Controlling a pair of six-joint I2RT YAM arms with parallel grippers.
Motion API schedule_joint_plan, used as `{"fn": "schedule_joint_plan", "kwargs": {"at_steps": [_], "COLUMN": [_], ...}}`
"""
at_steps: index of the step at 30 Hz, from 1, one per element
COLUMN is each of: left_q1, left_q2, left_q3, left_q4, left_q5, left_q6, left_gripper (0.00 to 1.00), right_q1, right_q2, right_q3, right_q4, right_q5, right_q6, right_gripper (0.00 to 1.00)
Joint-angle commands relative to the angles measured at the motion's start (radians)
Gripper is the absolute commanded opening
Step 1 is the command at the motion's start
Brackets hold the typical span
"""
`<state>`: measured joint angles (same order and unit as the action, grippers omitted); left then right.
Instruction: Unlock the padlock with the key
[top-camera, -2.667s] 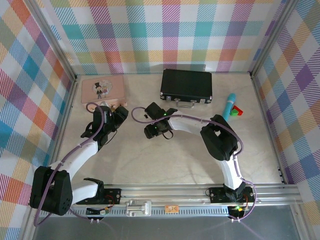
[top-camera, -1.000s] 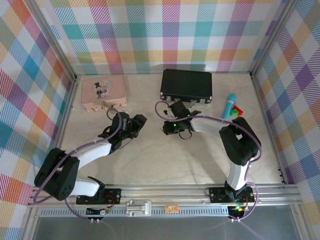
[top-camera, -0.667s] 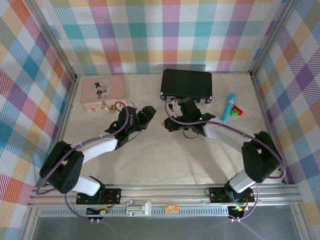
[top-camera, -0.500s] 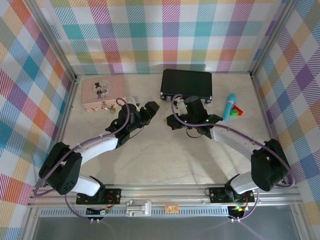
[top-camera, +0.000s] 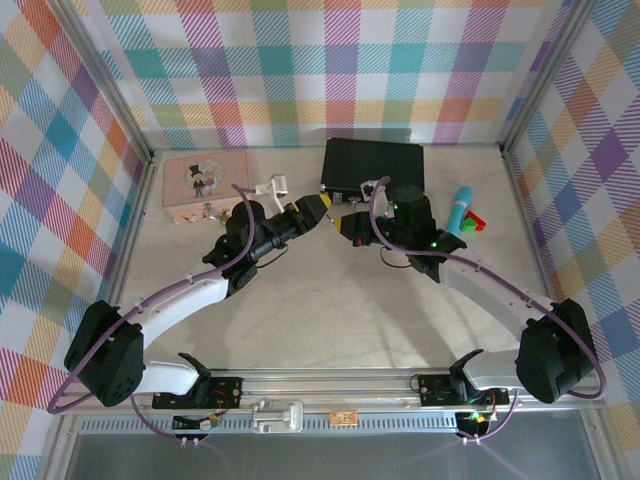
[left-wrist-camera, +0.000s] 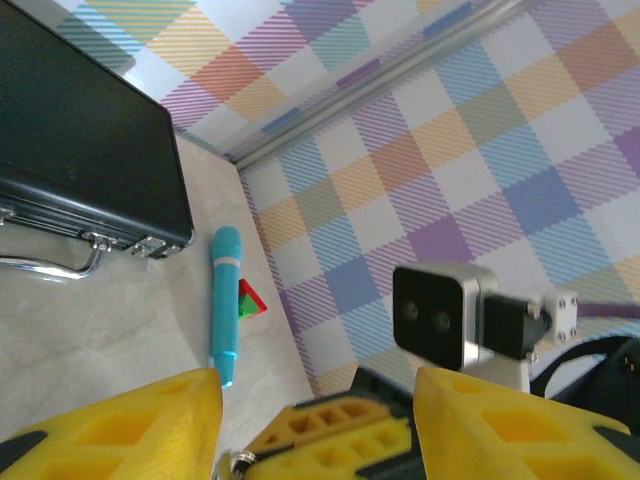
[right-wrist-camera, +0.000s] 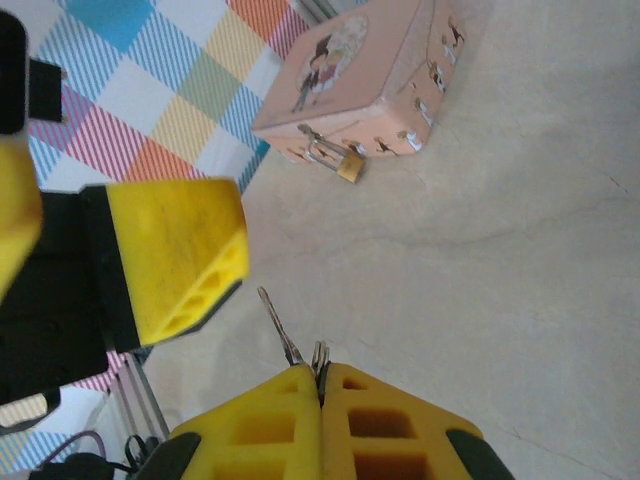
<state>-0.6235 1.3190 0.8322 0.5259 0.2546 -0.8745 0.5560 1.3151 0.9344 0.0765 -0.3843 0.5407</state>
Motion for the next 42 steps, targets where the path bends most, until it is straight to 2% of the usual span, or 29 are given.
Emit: {"fn": "schedule_joint_plan", "kwargs": {"at_steps": [1, 9, 13, 23, 24, 29, 32, 35, 36, 39, 42], "left_q1": [-0.012, -0.015, -0.016, -0.016, -0.016, -0.016, -0.016, -0.016, -0.015, -0.015, -0.013], "left_q2": [-0.005, 0.004, 0.013, 0.002, -0.001, -0.055, -0.089, -0.102, -0.103, -0.103, -0.095], "left_q3": [0.018, 0.022, 0.024, 0.019, 0.019, 0.067, 0.112, 0.151, 0.159, 0.167, 0.161], "left_q4": [0.006, 0.008, 0.018, 0.013, 0.009, -0.147, -0.259, -0.339, -0.351, -0.348, -0.312], "left_q5": [0.041, 0.06, 0.072, 0.068, 0.064, 0.033, 0.013, 0.009, 0.016, 0.043, 0.071], "left_q6": [0.051, 0.061, 0.06, 0.074, 0.082, 0.245, 0.36, 0.438, 0.452, 0.465, 0.437], "left_gripper": [0.52, 0.48, 0.43, 0.01, 0.0, 0.0, 0.0, 0.0, 0.0, 0.0, 0.0], "right_q1": [-0.011, -0.019, -0.021, -0.021, -0.022, -0.054, -0.085, -0.099, -0.104, -0.108, -0.108], "right_q2": [-0.014, -0.005, 0.004, 0.016, 0.015, -0.058, -0.079, -0.073, -0.064, -0.032, 0.0], "right_q3": [-0.016, -0.019, -0.016, -0.011, -0.009, -0.042, -0.046, -0.07, -0.072, -0.084, -0.111], "right_q4": [0.097, 0.154, 0.16, 0.165, 0.161, 0.131, 0.12, 0.197, 0.227, 0.376, 0.565], "right_q5": [-0.062, -0.102, -0.114, -0.117, -0.116, -0.033, -0.04, -0.107, -0.149, -0.304, -0.372], "right_q6": [0.06, 0.104, 0.113, 0.116, 0.114, 0.066, 0.039, 0.023, 0.035, 0.082, 0.162], "right_gripper": [0.0, 0.0, 0.0, 0.0, 0.03, 0.44, 0.48, 0.49, 0.51, 0.49, 0.47]}}
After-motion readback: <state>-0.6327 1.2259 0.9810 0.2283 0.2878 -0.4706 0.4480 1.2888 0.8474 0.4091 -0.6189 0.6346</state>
